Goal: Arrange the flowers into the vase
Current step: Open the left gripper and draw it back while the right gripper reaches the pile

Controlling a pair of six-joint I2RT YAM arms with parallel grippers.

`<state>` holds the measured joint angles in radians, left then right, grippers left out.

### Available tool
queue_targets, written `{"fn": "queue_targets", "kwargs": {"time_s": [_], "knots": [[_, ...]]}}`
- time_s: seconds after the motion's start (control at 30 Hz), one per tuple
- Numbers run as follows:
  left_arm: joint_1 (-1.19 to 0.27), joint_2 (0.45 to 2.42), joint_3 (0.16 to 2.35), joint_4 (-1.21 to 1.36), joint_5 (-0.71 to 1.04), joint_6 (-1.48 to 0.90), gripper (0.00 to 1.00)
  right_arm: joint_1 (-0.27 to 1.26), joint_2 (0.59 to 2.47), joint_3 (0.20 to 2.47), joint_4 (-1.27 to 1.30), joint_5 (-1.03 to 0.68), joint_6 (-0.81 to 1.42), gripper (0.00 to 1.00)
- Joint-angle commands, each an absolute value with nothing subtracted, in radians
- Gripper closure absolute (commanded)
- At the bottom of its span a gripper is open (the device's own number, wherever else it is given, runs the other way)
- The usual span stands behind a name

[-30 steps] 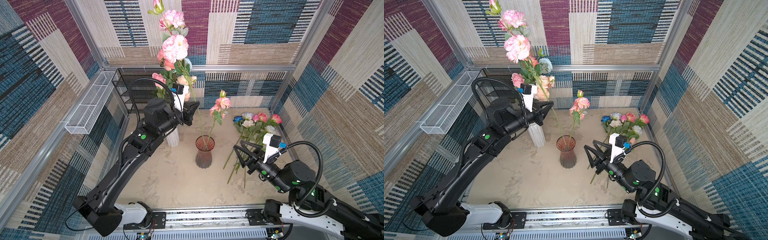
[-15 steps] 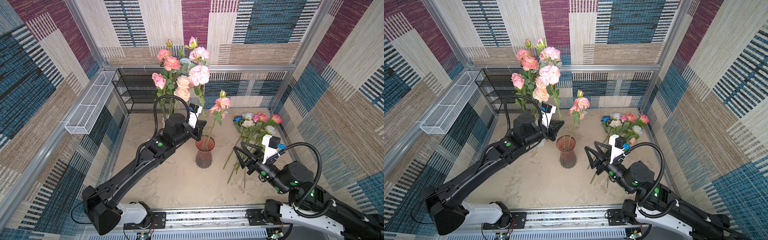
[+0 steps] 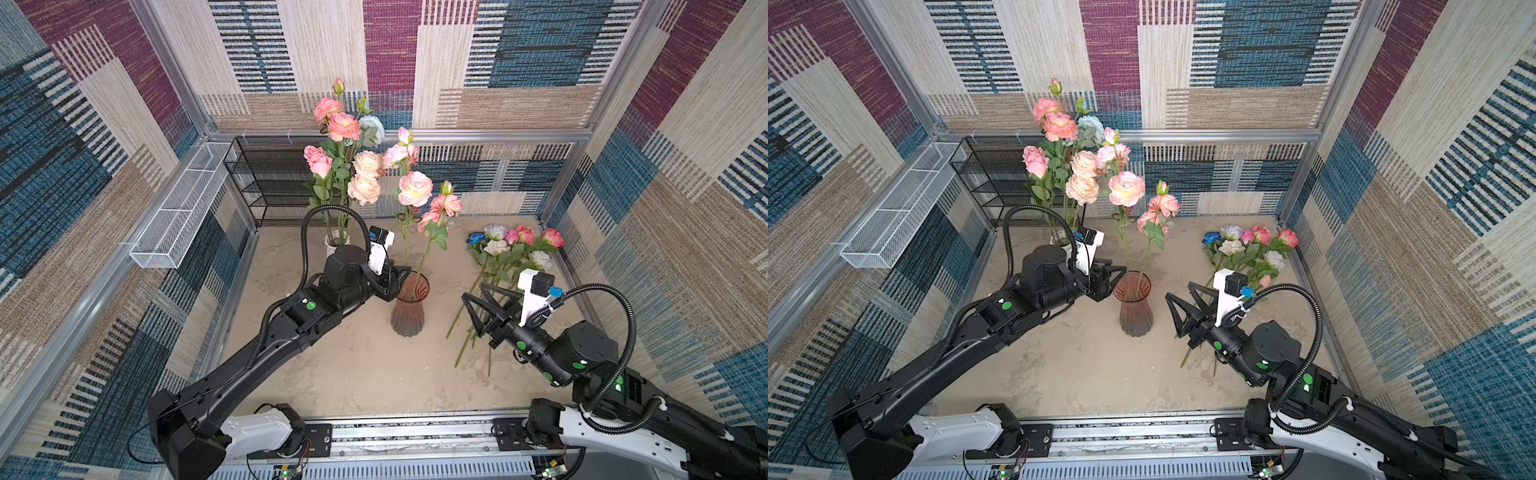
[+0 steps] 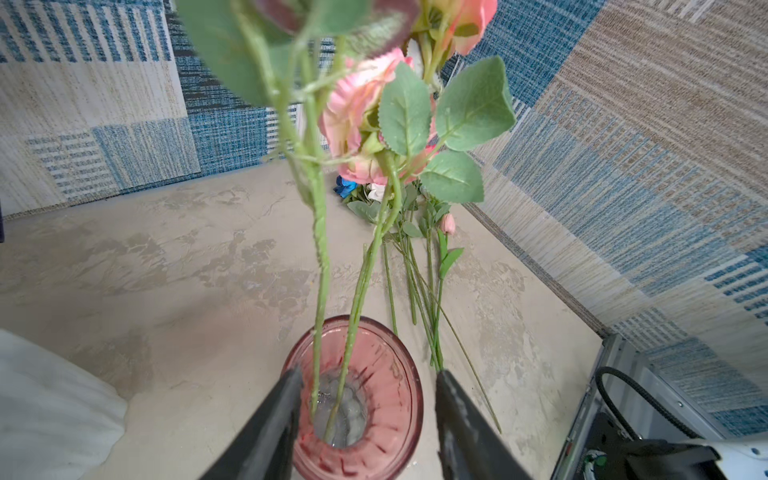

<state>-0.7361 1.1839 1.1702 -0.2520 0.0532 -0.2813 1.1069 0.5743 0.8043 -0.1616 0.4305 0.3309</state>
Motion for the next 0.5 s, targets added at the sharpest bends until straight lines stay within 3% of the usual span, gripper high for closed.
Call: {"fn": "queue_targets", "kwargs": {"time_s": [0.0,0.17,0.27,0.37,0.47], "knots": [[-0.748,1.136,1.149,-0.278,0.029,-0.342,0.46,1.108,0.579,0.796,-0.149,0.458,0.349,0.31],[-0.762,1.023,1.059,-0.274,0.025,-0.417,0.46,1.107,0.612,0.775,-0.200,0.539,0.397,0.35],[-0.764,0.944,0.975,-0.251,0.023,-0.468,0.46,1.087,0.661,0.761,-0.251,0.597,0.449,0.42],[-0.765,0.867,0.906,-0.249,0.005,-0.508,0.46,0.970,0.708,0.730,-0.262,0.500,0.483,0.48],[-0.765,0.801,0.847,-0.247,-0.007,-0.535,0.46,0.743,0.781,0.679,-0.250,0.294,0.507,0.52]]}}
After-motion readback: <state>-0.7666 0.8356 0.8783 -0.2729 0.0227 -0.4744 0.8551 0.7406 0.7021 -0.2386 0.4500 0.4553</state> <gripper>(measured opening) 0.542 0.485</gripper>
